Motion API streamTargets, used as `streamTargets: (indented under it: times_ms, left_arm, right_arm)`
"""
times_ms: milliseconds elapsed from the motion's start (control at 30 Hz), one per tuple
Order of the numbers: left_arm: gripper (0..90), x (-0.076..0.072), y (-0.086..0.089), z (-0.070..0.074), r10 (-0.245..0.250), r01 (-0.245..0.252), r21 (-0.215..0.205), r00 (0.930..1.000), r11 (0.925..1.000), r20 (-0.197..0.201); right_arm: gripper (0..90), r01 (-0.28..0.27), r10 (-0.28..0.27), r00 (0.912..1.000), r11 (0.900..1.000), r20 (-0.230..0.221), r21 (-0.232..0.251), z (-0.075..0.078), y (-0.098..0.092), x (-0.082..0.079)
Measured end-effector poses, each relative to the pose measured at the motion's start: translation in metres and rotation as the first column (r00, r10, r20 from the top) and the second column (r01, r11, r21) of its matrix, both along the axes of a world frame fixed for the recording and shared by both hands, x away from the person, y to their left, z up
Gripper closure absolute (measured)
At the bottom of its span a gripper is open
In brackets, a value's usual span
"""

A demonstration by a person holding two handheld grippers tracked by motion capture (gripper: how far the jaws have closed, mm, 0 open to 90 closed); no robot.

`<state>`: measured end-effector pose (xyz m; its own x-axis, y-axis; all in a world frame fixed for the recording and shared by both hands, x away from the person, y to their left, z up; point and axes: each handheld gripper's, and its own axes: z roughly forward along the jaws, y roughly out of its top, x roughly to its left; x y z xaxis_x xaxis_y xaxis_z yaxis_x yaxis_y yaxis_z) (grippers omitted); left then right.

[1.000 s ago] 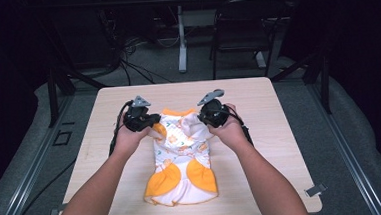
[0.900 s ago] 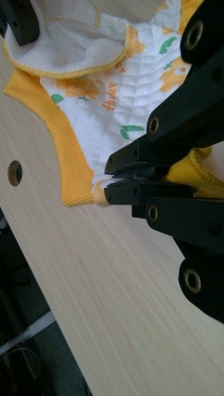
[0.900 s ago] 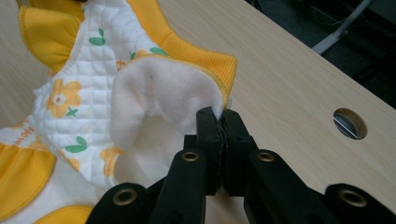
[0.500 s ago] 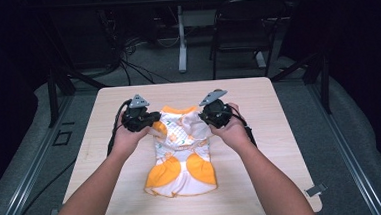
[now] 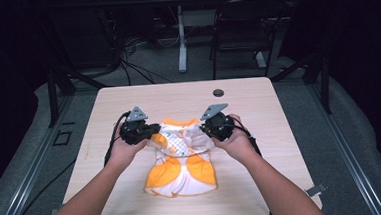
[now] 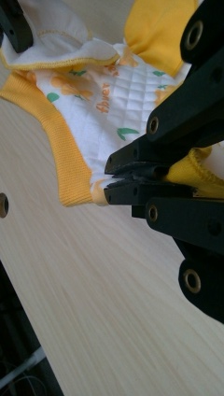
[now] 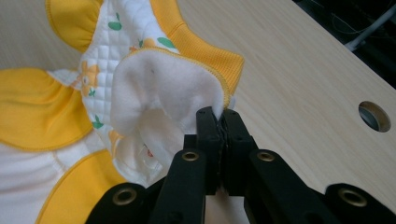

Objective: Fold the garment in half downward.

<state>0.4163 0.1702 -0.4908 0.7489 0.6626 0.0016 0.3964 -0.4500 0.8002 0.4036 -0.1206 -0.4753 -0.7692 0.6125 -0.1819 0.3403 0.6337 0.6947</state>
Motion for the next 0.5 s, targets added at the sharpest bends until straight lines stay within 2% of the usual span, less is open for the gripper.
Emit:
streamTargets:
  times_ms: [100, 233, 300, 400, 500]
  left_arm:
    - [84.2, -0.005, 0.000, -0.005, -0.007, 0.007, -0.008, 0.9999, 0.9999, -0.008]
    - [84.2, -0.011, 0.001, -0.015, -0.016, 0.016, -0.007, 0.9996, 0.9999, -0.025]
    - [84.2, -0.012, 0.002, -0.018, -0.015, 0.015, -0.015, 0.9994, 0.9998, -0.031]
    - [84.2, -0.016, 0.004, -0.023, -0.026, 0.025, -0.017, 0.9987, 0.9995, -0.043]
    - [84.2, -0.020, 0.004, -0.028, -0.036, 0.035, -0.024, 0.9981, 0.9991, -0.050]
  right_arm:
    - [87.7, -0.005, 0.005, 0.9999, 1.000, -0.010, 0.003, -0.005, -0.001, -0.004]
    - [87.6, -0.016, 0.015, 0.9994, 1.000, -0.030, -0.018, -0.014, -0.001, -0.009]
    - [87.7, -0.013, 0.013, 0.9993, 1.000, -0.036, 0.000, -0.016, -0.001, -0.011]
    - [87.6, -0.023, 0.022, 0.9986, 1.000, -0.048, -0.013, -0.022, -0.002, -0.015]
    - [87.6, -0.014, 0.014, 0.9980, 1.000, -0.062, 0.007, -0.028, -0.003, -0.019]
